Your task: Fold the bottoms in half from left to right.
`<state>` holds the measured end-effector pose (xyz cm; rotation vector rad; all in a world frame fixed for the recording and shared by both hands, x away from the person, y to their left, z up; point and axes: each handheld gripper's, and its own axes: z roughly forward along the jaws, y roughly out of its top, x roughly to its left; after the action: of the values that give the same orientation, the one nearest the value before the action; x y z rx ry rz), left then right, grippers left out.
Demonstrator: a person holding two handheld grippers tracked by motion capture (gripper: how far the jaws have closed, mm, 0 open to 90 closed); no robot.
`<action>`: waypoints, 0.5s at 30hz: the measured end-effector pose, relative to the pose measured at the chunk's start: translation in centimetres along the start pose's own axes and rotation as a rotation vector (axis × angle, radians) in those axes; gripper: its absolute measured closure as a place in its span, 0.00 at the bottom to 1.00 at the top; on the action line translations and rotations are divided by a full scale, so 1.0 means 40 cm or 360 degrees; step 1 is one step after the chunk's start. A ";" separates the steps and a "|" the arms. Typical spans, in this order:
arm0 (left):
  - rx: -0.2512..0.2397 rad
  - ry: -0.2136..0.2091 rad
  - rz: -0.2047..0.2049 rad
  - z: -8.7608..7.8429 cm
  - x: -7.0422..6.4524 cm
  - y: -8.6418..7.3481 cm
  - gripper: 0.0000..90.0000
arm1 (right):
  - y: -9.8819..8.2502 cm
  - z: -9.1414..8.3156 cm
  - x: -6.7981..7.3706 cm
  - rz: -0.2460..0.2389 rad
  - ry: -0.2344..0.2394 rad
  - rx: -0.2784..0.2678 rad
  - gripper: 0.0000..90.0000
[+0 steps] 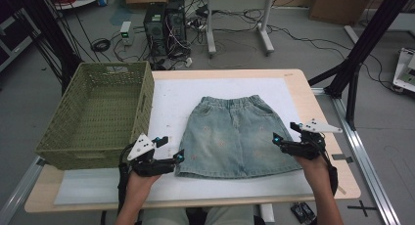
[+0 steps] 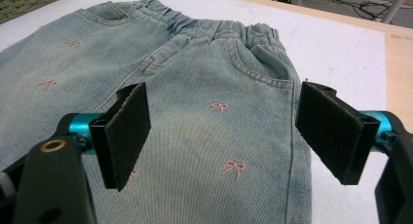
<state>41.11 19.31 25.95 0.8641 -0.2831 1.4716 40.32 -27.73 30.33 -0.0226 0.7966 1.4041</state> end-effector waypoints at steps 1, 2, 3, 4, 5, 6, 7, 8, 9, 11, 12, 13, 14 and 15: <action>0.0004 0.0006 0.0002 0.000 -0.002 -0.001 0.24 | 0.000 0.000 0.000 0.0004 0.0001 -0.0003 0.23; 0.0006 0.0007 0.0008 0.000 -0.002 -0.001 0.24 | 0.001 0.000 -0.001 0.0011 0.0001 -0.0010 0.23; 0.0003 0.0008 0.0007 -0.001 -0.004 -0.001 0.24 | 0.001 0.000 -0.001 0.0010 0.0003 -0.0018 0.23; 0.0006 0.0007 0.0007 -0.002 -0.006 -0.001 0.24 | 0.002 0.000 0.000 0.0011 0.0002 -0.0024 0.23; 0.0010 0.0016 0.0011 -0.003 -0.008 -0.002 0.24 | 0.002 0.000 0.000 0.0012 0.0001 -0.0027 0.23; 0.0006 0.0030 0.0012 -0.005 -0.010 -0.003 0.24 | 0.001 0.000 0.002 0.0019 0.0001 -0.0021 0.23; 0.0004 0.0062 0.0009 -0.007 -0.013 -0.004 0.24 | 0.000 0.001 0.002 0.0010 0.0003 -0.0023 0.23; 0.0007 0.0088 0.0010 -0.009 -0.016 -0.005 0.24 | 0.000 0.001 0.003 0.0007 0.0006 -0.0023 0.23; 0.0004 0.0097 0.0005 -0.010 -0.019 -0.007 0.24 | 0.000 0.001 0.003 0.0006 0.0011 -0.0020 0.23; 0.0017 0.0105 0.0008 -0.013 -0.027 -0.011 0.24 | 0.000 0.000 0.003 0.0002 0.0009 -0.0026 0.23; 0.0029 0.0103 0.0011 -0.014 -0.031 -0.013 0.24 | 0.001 -0.001 0.004 0.0009 0.0010 -0.0027 0.23; 0.0048 0.0103 0.0013 -0.013 -0.036 -0.016 0.24 | 0.001 -0.001 0.004 0.0010 0.0010 -0.0032 0.23; 0.0061 0.0109 0.0018 -0.012 -0.038 -0.017 0.24 | 0.002 -0.001 0.005 0.0007 0.0013 -0.0032 0.23; 0.0083 0.0126 0.0015 -0.009 -0.041 -0.020 0.24 | 0.002 0.000 0.005 0.0000 0.0015 -0.0033 0.23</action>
<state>41.52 18.43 24.34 0.8446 -0.1906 1.5237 40.25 -27.54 30.27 -0.0454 0.7901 1.4128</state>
